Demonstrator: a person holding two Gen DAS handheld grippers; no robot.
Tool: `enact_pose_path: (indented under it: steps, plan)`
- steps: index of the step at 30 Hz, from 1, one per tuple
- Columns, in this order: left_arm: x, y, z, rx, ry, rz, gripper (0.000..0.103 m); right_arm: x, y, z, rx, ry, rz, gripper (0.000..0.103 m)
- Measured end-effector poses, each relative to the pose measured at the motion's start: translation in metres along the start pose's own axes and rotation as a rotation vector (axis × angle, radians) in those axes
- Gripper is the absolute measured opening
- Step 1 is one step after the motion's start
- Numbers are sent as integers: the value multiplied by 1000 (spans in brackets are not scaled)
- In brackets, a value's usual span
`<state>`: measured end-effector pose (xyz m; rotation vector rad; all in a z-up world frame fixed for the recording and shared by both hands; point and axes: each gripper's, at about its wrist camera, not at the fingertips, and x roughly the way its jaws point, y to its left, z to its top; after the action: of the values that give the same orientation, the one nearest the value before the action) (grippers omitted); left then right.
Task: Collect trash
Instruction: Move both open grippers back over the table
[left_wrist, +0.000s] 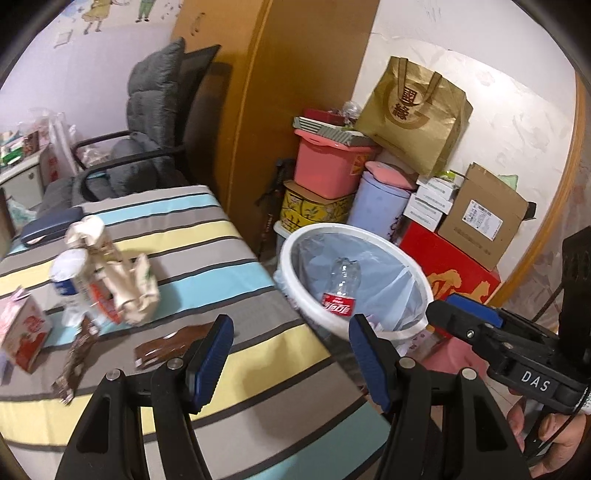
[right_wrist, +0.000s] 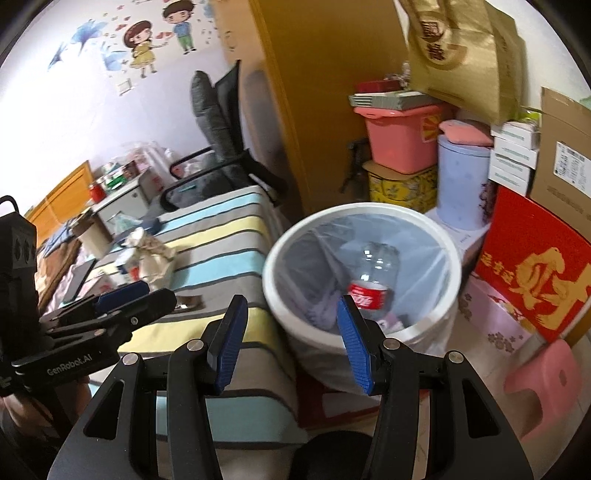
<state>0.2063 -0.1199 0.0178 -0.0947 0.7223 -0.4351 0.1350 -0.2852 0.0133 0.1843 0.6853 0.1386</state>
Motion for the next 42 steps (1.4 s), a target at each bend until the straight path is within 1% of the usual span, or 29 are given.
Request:
enact_pose_path:
  steps: [3,7,10,15,21,27,32,36,38,42]
  plan:
    - [-11,8,-8,-13,-5,21,65,-2,8,-4,-2,4,46,52]
    - [-23,19,-18,-38,-10,43,65,1,22,-8,-35,19,70,52]
    - [-31,27,-25,-53,-8,66,65,1,32,-12,-48,19,97,52]
    - [-43,41,-39,-80,-5,98,65,7,46,-17,-68,45,146,52]
    - [-51,53,-53,-102,4,130,65,8,60,-24,-114,67,157,52]
    - [-58,65,-63,-137,11,155,65,11,68,-27,-125,96,172,52]
    - [-62,74,-69,-152,20,174,65,13,74,-29,-138,113,168,52]
    - [-65,87,-76,-180,24,204,65,16,81,-30,-155,125,180,52]
    - [-66,93,-78,-190,26,206,65,18,84,-30,-159,128,186,52]
    - [-71,102,-79,-190,14,241,65,22,91,-29,-169,137,197,52]
